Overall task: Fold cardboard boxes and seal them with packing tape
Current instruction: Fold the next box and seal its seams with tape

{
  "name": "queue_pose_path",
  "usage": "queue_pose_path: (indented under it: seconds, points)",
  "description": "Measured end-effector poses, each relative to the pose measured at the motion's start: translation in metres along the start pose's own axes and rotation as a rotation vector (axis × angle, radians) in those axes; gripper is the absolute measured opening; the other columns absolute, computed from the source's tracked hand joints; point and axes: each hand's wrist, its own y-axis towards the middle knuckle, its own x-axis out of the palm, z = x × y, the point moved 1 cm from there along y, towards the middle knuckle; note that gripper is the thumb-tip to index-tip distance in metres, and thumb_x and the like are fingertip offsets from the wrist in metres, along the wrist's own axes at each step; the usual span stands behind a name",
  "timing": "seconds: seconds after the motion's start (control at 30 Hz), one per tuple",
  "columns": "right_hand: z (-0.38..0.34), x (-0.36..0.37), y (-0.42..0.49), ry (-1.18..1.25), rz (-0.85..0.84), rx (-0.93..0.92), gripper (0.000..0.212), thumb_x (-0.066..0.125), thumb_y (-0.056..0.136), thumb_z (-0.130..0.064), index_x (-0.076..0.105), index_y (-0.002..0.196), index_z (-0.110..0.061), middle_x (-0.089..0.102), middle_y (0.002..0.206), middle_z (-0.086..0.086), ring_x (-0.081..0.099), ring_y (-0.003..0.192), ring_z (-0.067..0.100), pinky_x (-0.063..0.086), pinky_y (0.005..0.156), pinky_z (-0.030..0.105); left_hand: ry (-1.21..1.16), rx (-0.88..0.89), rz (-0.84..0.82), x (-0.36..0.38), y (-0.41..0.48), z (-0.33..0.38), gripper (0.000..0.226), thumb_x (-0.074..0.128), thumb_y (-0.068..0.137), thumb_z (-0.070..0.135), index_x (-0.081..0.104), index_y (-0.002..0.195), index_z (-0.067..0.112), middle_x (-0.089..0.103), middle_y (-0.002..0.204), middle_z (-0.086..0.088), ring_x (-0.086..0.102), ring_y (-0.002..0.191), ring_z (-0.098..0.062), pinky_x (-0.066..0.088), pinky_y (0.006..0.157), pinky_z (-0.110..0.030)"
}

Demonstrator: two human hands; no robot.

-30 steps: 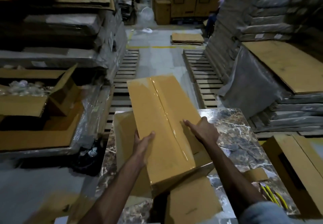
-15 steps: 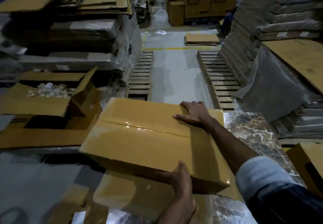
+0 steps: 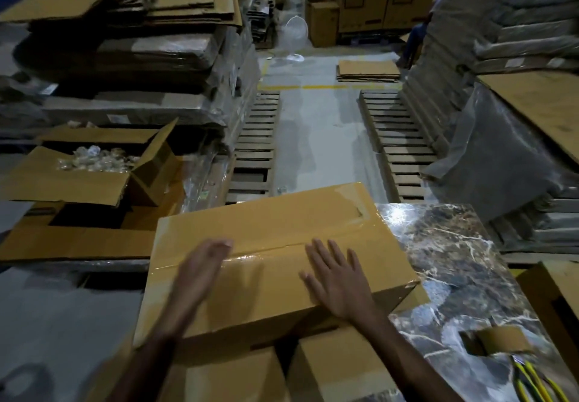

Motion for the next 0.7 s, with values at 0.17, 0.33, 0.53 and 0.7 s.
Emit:
queue_pose_path:
  seconds: [0.17,0.33,0.53,0.7]
  points:
    - [-0.018,0.021,-0.076,0.164,0.18,0.328,0.076,0.011,0.098,-0.079,-0.004,0.162,-0.041,-0.021,0.169,-0.013,-0.022,0.156,0.016,-0.016,0.124,0.044,0.579,0.217,0.149,-0.073,0.11,-0.056,0.067,0.051,0.102,0.061,0.047,0.154,0.019,0.048,0.157,-0.015,0.045,0.142,-0.037,0.039,0.112,-0.053]
    - [-0.057,0.034,-0.113,0.877,0.046,0.63,0.108,0.04,0.083,-0.086,-0.023,0.157,-0.038,-0.031,0.165,-0.016,0.001,0.159,0.015,0.019,0.125,0.036,0.739,0.159,0.03,-0.084,0.19,-0.093,0.094,0.037,0.082,0.092,0.039,0.157,0.034,0.033,0.165,-0.011,0.031,0.15,-0.039,0.029,0.12,-0.059]
    - [-0.055,0.016,-0.08,1.138,0.071,0.612,0.116,0.048,0.079,-0.084,-0.027,0.156,-0.039,-0.014,0.171,-0.011,0.012,0.159,0.023,0.023,0.122,0.038,0.606,0.099,0.073,-0.056,0.148,-0.056,0.085,0.063,0.091,0.069,0.045,0.153,0.015,0.042,0.153,-0.022,0.046,0.136,-0.042,0.041,0.109,-0.052]
    - [-0.009,-0.013,-0.018,1.079,0.275,0.587,0.122,0.052,0.077,-0.09,-0.013,0.163,-0.033,0.006,0.173,0.0,0.025,0.155,0.031,0.029,0.121,0.05,0.661,0.077,0.144,-0.019,0.1,-0.06,0.083,0.054,0.09,0.077,0.056,0.141,0.012,0.058,0.138,-0.023,0.056,0.124,-0.041,0.048,0.099,-0.048]
